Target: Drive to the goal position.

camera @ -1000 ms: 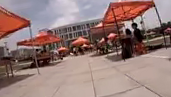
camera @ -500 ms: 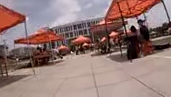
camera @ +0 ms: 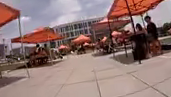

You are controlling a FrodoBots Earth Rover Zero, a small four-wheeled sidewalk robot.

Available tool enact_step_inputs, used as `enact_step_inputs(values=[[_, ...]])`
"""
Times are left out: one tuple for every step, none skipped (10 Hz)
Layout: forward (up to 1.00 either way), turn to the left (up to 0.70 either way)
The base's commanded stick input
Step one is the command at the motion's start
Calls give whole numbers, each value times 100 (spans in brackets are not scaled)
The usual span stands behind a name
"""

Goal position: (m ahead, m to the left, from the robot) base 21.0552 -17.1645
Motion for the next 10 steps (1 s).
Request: enact_step_inputs(values=[[85,-1],[85,-1],[85,-1],[85,-1],[85,-1],[85,-1],[85,-1],[85,-1],[85,-1],[85,-2]])
